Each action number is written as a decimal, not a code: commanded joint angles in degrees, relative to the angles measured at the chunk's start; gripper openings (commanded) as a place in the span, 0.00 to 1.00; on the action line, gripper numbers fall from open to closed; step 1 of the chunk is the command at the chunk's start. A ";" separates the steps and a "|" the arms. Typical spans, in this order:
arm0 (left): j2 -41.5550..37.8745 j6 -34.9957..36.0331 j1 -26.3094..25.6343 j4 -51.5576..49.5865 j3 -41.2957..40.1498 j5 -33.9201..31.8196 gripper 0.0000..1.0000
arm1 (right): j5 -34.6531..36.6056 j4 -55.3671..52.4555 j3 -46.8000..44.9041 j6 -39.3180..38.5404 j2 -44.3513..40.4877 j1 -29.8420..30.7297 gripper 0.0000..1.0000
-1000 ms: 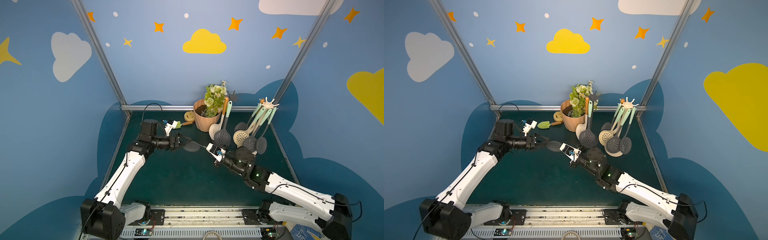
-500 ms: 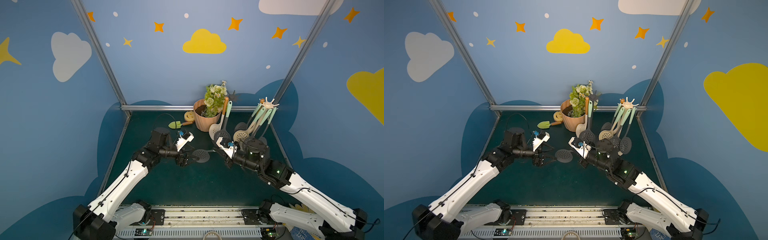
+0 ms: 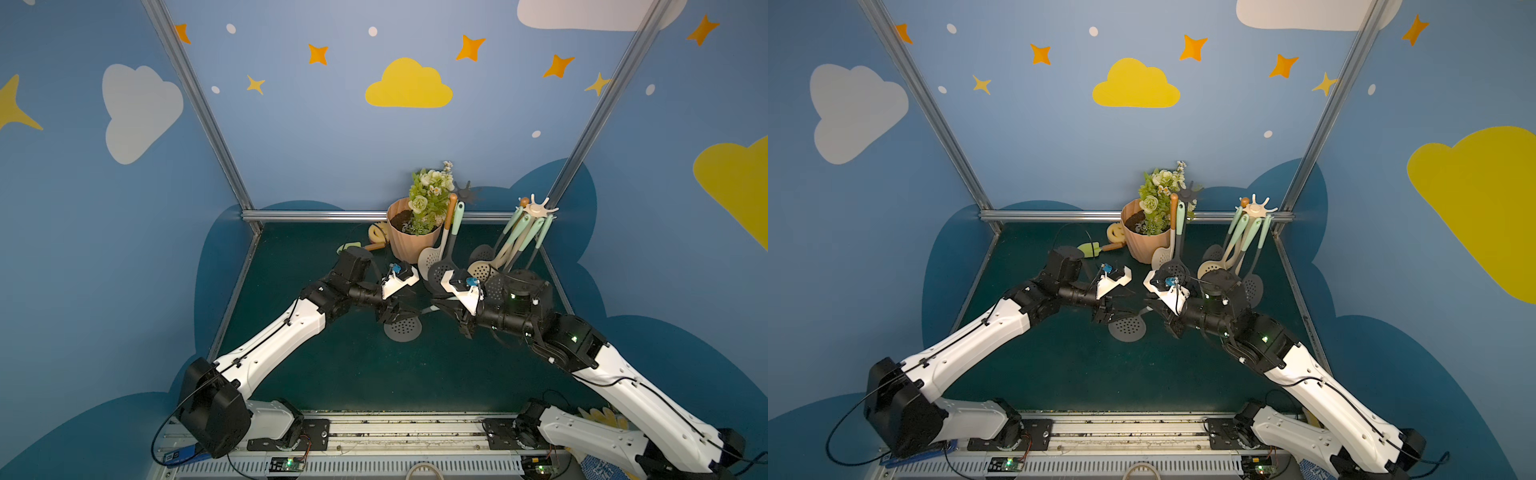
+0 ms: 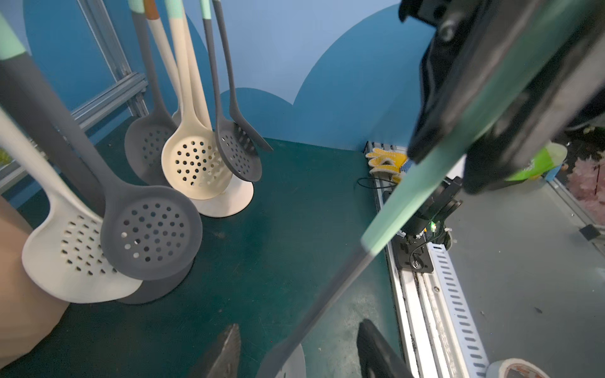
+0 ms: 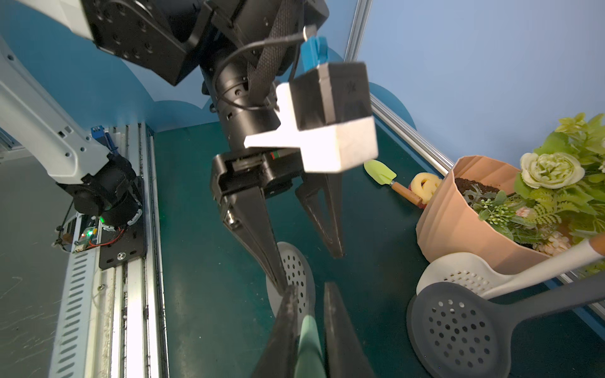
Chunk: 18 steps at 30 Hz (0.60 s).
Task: Hang the skimmer on the kitchen utensil rack
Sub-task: Pick up the skimmer from the center of the board.
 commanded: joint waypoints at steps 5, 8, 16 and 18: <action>1.95 4.10 -2.31 2.94 0.42 -1.14 0.49 | -6.97 -0.52 4.67 3.36 2.66 -3.54 0.00; 2.69 4.72 -2.96 4.04 0.42 -1.90 0.41 | -9.37 -0.61 5.45 4.28 3.44 -5.05 0.00; 4.49 3.57 -3.42 6.15 1.04 -2.21 0.14 | -13.16 -0.59 5.90 6.26 4.17 -8.54 0.00; 4.49 2.72 -3.42 6.63 0.90 -2.13 0.06 | -13.11 -0.83 5.90 6.32 4.12 -9.17 0.03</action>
